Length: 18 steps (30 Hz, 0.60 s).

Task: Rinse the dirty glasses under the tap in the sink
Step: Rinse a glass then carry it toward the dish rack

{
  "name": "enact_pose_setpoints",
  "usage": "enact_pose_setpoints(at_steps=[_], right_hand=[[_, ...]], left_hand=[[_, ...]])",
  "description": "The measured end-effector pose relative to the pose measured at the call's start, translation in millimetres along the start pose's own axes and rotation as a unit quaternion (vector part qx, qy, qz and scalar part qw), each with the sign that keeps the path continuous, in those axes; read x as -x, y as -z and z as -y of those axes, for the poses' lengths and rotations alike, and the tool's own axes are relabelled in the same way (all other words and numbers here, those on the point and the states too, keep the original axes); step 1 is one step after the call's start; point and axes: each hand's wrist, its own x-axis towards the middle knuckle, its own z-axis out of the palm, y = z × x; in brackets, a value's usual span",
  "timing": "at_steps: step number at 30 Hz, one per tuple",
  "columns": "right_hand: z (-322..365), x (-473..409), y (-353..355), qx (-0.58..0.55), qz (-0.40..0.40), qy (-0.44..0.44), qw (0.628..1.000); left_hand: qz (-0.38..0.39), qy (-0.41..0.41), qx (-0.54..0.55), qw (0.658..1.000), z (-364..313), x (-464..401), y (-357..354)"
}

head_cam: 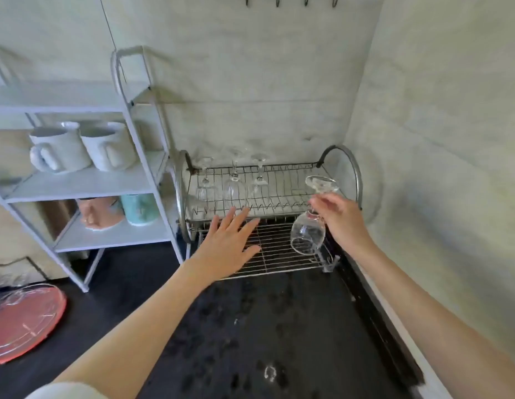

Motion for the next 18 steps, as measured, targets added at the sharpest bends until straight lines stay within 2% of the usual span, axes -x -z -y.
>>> enact_pose_setpoints(at_steps=[4,8,12,18], right_hand=[[-8,-83,3,-0.035,0.009,0.028,0.999],[-27,-139,-16,-0.017,0.027,0.022,0.999],[-51,-162,-46,0.008,0.074,0.0,0.997],[-74,-173,-70,0.005,0.098,0.001,0.995]], left_hand=[[0.014,0.063,-0.017,0.998,-3,-36,-4],[0.03,0.111,-0.018,0.993,-8,-49,-22],[0.029,0.123,-0.043,0.991,-8,-53,-36],[0.019,0.129,-0.051,0.99,-6,-53,-42]])
